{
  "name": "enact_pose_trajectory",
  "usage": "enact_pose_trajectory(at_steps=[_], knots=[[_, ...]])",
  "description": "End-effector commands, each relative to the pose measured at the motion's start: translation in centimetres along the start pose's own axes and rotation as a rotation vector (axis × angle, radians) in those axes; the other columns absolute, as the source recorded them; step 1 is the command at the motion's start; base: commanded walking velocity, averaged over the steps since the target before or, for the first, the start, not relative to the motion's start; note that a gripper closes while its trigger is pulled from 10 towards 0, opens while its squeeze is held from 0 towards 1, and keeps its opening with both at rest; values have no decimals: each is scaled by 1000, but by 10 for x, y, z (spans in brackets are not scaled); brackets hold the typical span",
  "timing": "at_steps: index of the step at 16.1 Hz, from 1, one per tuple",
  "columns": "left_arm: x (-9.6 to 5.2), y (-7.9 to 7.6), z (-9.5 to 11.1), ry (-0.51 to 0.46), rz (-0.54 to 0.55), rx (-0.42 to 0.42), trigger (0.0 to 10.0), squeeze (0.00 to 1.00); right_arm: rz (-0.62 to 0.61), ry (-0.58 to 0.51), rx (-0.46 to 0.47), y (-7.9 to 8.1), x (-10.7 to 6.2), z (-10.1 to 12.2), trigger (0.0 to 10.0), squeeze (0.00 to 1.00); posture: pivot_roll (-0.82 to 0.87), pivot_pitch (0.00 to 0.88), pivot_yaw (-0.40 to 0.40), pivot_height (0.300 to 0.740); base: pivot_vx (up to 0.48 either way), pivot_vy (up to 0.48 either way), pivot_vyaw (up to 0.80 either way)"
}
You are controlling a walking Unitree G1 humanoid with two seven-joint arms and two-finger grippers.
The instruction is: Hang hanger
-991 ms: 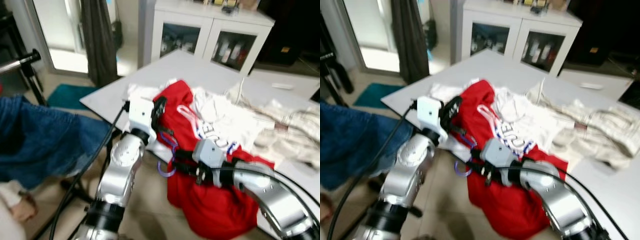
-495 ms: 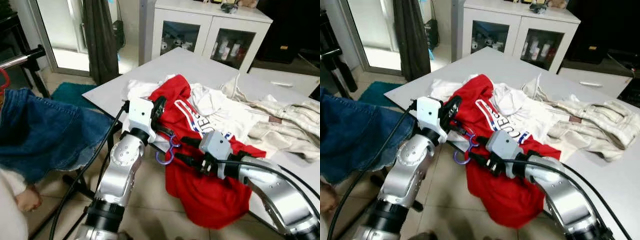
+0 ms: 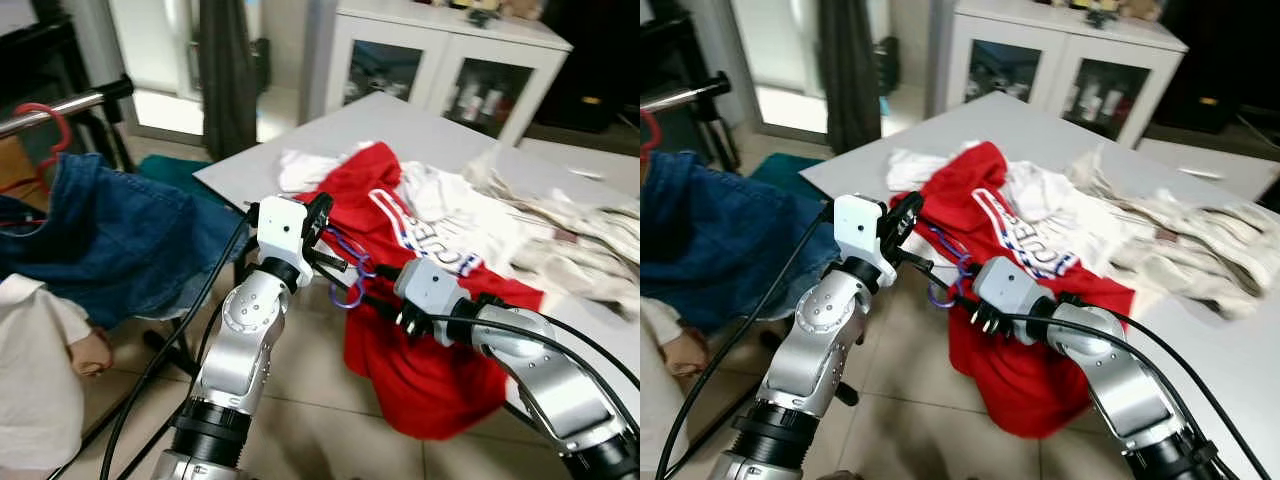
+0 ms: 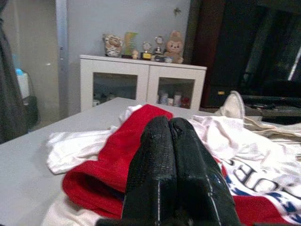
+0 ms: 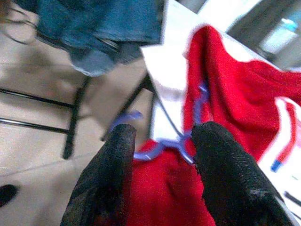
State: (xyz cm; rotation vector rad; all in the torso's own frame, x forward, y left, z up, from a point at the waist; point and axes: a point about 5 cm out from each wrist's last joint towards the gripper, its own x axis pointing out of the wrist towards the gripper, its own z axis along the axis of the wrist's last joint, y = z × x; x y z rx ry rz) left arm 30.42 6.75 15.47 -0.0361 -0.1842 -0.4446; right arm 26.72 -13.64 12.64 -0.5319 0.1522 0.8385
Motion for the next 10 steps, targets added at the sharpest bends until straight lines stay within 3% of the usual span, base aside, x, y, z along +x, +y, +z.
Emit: enact_pose_trajectory(at_steps=[1,8,10], knots=[[2,-2,2,-4,-9,7,10000,0,-70,13,-25,-11,-1,-1,10000,0,-21,0,-85,740,0,0,0],[1,0,0,7,-5,21,10000,0,-163,57,-51,-16,7,-10,10000,0,-14,0,-91,740,0,0,0],[-1,2,-5,65,-32,35,10000,0,-311,-26,53,-36,2,-2,10000,0,-13,0,-90,740,0,0,0]])
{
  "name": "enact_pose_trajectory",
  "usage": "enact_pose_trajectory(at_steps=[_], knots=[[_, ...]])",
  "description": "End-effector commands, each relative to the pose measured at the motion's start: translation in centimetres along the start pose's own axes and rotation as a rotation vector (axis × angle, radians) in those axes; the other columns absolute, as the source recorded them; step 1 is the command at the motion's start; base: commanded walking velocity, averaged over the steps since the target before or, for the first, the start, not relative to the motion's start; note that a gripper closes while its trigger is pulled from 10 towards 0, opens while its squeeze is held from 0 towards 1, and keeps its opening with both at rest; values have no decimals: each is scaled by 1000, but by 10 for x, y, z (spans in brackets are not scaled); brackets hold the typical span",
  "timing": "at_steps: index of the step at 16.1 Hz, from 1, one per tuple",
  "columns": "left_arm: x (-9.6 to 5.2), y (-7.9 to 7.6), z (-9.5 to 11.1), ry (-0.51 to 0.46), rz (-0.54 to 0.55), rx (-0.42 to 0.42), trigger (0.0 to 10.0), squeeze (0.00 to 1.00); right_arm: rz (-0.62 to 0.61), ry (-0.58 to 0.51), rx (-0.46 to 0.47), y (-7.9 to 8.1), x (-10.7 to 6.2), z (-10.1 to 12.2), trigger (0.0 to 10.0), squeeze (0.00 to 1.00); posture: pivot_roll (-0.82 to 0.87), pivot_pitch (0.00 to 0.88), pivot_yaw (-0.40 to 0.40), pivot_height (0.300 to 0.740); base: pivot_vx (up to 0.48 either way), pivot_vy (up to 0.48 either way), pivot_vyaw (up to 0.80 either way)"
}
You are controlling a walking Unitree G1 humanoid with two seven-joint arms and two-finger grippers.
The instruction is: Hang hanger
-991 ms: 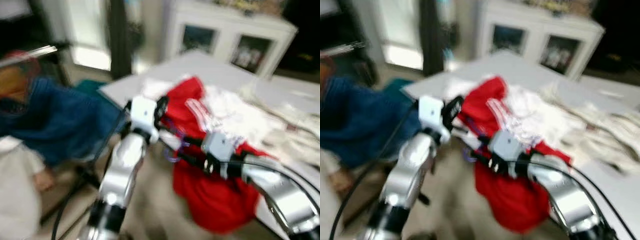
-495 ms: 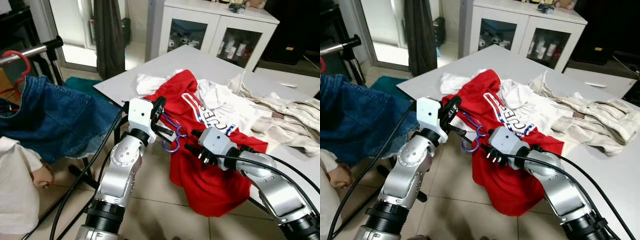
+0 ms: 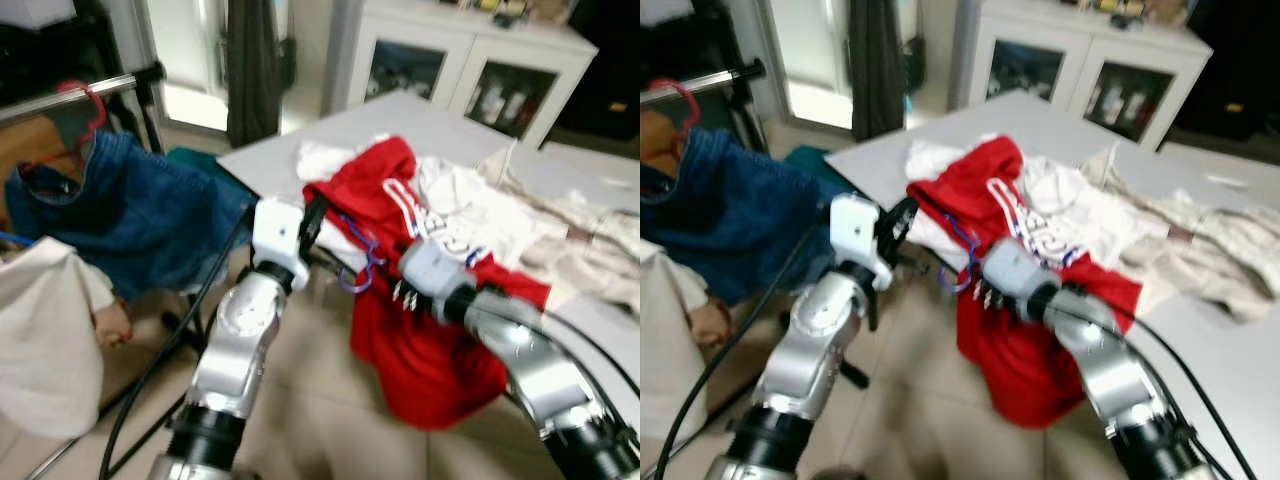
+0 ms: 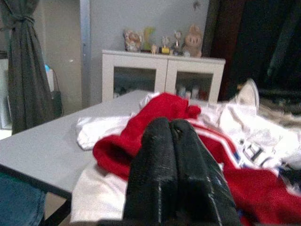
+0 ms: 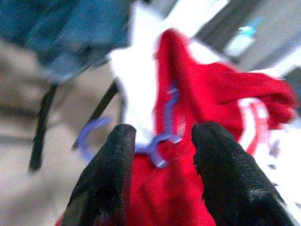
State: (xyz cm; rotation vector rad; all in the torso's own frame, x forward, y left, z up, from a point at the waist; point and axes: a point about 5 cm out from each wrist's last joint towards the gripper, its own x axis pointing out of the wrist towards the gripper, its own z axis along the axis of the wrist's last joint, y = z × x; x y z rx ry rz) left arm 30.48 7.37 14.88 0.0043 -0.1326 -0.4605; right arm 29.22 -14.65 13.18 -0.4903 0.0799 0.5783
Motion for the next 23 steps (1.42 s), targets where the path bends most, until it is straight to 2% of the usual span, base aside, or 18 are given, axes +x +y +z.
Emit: enact_pose_trajectory(at_steps=[1,2,3,6,7,8,9,11,12,15,16,18,19,20,21,23], knots=[[-1,-4,-6,74,-59,8,10000,0,-91,-21,36,-17,-5,2,10000,0,-13,0,-90,740,0,0,0],[-13,-2,-17,228,-157,-120,10000,0,-241,-48,125,-33,-13,1,10000,0,0,0,-104,740,0,0,0],[-17,2,-15,239,-155,-152,10000,0,-282,-54,165,-37,-18,-1,10000,0,4,0,-101,740,0,0,0],[-36,16,-12,285,-211,-101,10000,0,-400,-83,250,-34,-47,-12,10000,0,5,0,-90,740,0,0,0],[-46,12,-14,280,-252,-44,10000,0,-439,-96,296,-28,-58,-15,10000,0,-8,0,-79,740,0,0,0],[-54,4,-15,255,-289,20,10000,0,-446,-101,326,-20,-63,-16,10000,0,-12,0,-75,740,0,0,0],[-59,-1,-14,235,-313,47,10000,0,-442,-98,349,-14,-66,-18,10000,0,-14,0,-72,740,0,0,0],[-68,-10,-13,223,-349,67,10000,0,-432,-89,379,-4,-70,-22,10000,0,-12,0,-72,740,0,0,0],[-74,-11,-14,234,-322,44,10000,0,-413,-82,386,6,-74,-24,10000,0,-10,0,-74,740,0,0,0],[-74,-6,-16,233,-268,52,10000,0,-340,-107,379,11,-73,-21,10000,0,-1,0,-81,740,0,0,0],[-75,-6,-16,232,-257,63,10000,0,-234,-137,350,13,-68,-15,10000,0,8,0,-88,740,0,0,0],[-76,-4,-17,239,-236,81,10000,0,-148,-136,300,16,-63,-14,10000,0,14,0,-92,740,0,0,0],[-75,0,-21,261,-197,129,10000,0,-125,-139,279,16,-60,-13,10000,0,15,0,-93,740,0,0,0],[-73,15,-36,363,-31,192,10000,0,-88,-151,239,14,-50,-9,10000,0,17,0,-94,740,0,0,0],[-73,21,-42,409,70,140,10000,0,-62,-165,207,15,-43,-4,10000,0,18,0,-97,740,0,0,0],[-71,11,-40,383,61,30,10000,0,-26,-175,142,19,-33,0,10000,0,22,0,-98,740,0,0,0]])
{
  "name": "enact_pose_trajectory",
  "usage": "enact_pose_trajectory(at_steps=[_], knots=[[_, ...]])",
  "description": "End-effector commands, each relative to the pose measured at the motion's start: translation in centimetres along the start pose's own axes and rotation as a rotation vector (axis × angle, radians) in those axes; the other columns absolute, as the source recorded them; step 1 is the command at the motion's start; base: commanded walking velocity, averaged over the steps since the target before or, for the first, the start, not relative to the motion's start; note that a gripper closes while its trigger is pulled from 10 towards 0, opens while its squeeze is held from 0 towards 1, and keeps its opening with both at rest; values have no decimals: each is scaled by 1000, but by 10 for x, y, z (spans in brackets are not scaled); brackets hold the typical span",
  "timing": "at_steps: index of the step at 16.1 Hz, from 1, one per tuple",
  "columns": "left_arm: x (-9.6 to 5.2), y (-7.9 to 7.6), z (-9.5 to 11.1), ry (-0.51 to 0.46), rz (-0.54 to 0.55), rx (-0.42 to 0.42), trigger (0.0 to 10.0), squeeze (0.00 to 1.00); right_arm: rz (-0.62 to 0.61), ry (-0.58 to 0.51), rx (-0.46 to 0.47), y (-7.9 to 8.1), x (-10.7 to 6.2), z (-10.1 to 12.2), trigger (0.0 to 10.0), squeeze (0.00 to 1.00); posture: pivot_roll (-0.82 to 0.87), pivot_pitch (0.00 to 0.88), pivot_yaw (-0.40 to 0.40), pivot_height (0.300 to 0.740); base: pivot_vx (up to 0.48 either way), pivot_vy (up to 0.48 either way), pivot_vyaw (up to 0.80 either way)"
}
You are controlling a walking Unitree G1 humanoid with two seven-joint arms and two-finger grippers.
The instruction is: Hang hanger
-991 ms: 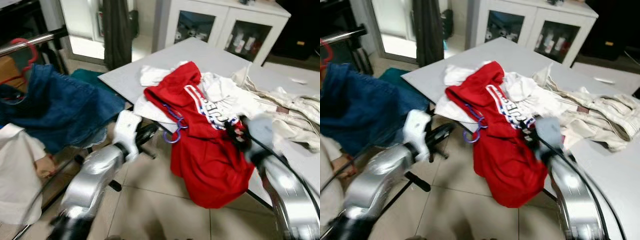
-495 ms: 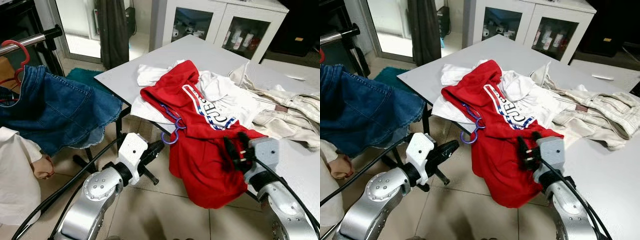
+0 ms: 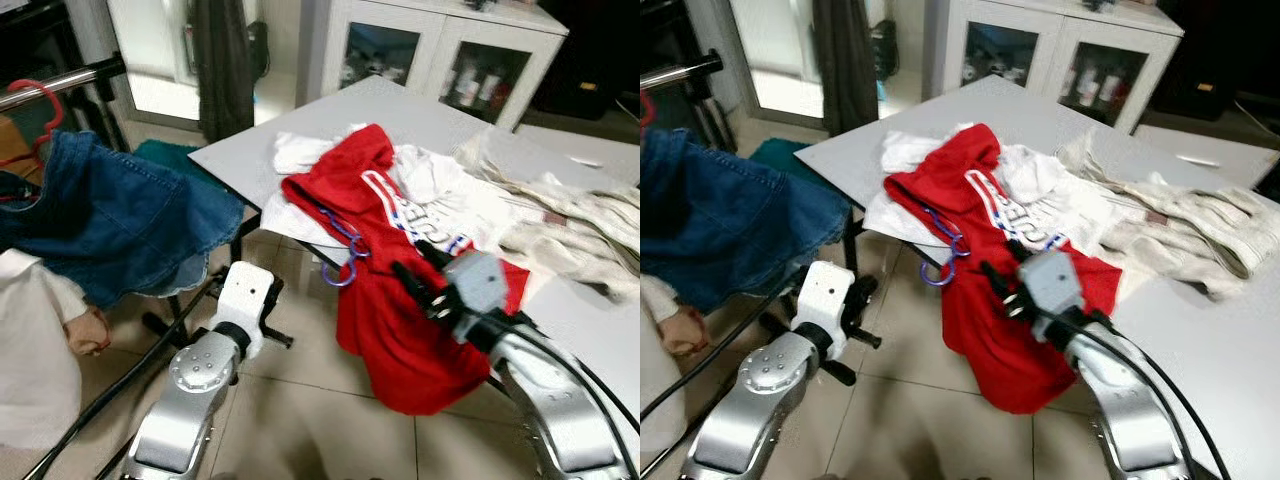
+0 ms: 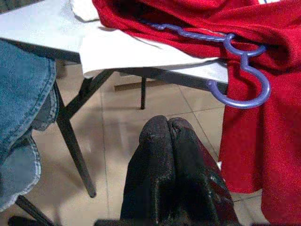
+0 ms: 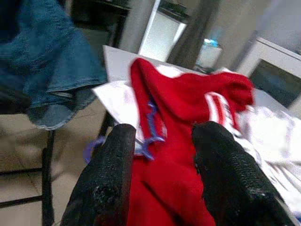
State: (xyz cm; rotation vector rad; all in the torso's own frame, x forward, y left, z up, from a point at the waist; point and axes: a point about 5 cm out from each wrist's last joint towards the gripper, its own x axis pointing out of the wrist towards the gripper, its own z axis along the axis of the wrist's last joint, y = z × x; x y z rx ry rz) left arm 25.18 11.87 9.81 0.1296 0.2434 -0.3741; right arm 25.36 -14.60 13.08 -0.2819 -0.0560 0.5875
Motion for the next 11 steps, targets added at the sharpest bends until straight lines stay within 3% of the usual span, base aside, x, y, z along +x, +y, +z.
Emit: enact_pose_trajectory(at_steps=[1,3,5,6,10,11], knots=[[-2,-17,7,-41,-103,-54,10000,0,-3,20,-44,-1,5,-3,10000,0,22,0,-98,740,0,0,0],[-8,-33,12,-101,-273,-84,10000,0,-27,20,-40,-3,11,-4,10000,0,26,0,-99,740,0,0,0],[-15,-36,10,-119,-397,-79,10000,0,-36,16,-34,-5,12,-4,10000,0,32,0,-103,740,0,0,0],[-26,-35,7,-119,-543,-55,10000,0,-35,13,-35,-7,11,-7,10000,0,31,0,-99,740,0,0,0],[-45,-33,-4,-68,-762,-12,10000,0,-24,16,-26,-7,5,-9,10000,0,23,0,-94,740,0,0,0],[-56,-24,-15,-12,-851,37,10000,0,-28,18,-25,-8,2,-11,10000,0,17,0,-90,740,0,0,0]])
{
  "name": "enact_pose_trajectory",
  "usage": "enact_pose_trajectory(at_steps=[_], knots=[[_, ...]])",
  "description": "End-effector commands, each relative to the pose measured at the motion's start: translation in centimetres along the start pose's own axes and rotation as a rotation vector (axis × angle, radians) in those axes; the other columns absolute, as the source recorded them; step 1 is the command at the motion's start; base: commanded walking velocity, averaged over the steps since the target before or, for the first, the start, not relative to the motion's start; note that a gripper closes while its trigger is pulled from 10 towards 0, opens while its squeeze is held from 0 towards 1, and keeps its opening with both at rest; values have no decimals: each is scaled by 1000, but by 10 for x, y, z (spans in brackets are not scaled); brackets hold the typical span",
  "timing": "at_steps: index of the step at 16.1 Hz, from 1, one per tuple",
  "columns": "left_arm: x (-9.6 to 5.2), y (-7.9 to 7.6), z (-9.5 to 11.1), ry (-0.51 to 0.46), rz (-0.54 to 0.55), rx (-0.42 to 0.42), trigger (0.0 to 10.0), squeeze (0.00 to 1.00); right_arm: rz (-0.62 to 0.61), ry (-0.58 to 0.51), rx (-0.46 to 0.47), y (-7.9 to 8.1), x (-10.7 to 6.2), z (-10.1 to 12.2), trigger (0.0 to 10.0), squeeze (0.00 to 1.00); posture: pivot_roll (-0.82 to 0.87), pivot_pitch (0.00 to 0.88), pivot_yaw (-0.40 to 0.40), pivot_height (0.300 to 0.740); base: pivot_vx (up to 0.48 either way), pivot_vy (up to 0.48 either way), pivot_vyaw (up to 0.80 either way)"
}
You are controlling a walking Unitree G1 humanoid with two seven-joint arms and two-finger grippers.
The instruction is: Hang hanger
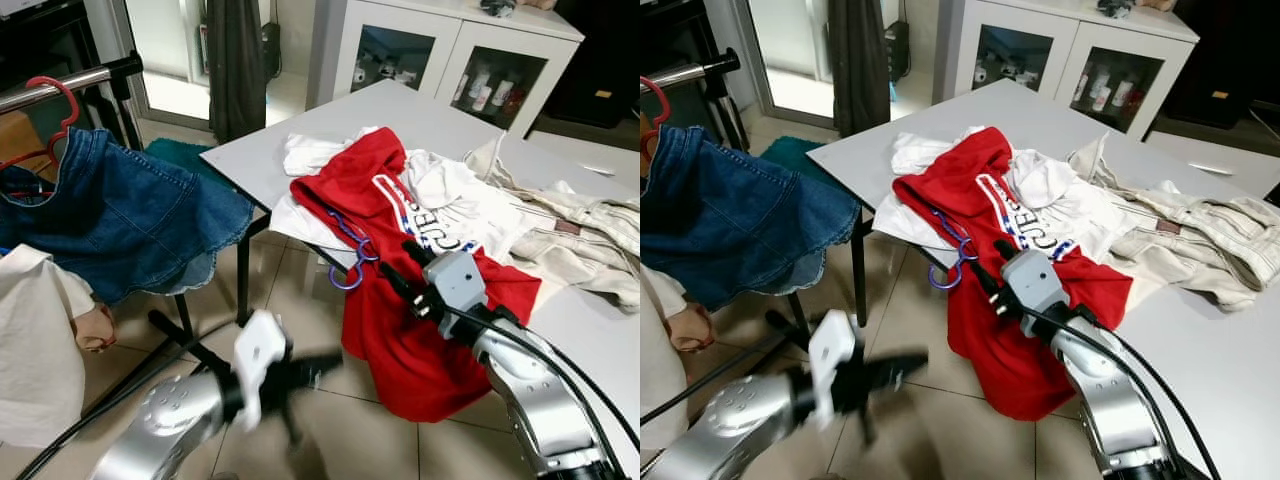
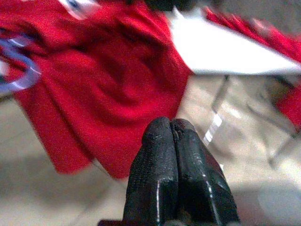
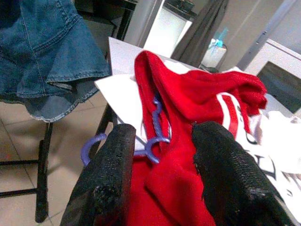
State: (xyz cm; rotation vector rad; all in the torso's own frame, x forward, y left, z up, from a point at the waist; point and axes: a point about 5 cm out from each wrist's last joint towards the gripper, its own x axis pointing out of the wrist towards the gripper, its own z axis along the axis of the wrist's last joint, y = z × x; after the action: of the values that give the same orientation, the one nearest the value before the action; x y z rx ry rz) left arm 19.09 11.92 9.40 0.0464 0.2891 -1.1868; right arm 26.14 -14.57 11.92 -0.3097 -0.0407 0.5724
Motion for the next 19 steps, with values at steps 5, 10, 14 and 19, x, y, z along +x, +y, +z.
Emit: enact_pose_trajectory(at_steps=[5,10,14,19], knots=[[-26,54,-10,19,228,62,10000,0,-79,1,-30,-11,-2,-4,10000,0,18,0,-94,740,0,0,0],[-19,100,16,-235,583,-24,10000,0,-57,-14,-30,-7,9,-4,10000,0,31,0,-98,740,0,0,0],[8,100,12,-178,613,15,10000,0,-22,45,-45,2,21,-16,10000,0,27,0,-90,740,0,0,0],[25,107,14,-176,680,23,10000,0,-133,145,-139,-1,39,-28,10000,0,26,0,-81,740,0,0,0]])
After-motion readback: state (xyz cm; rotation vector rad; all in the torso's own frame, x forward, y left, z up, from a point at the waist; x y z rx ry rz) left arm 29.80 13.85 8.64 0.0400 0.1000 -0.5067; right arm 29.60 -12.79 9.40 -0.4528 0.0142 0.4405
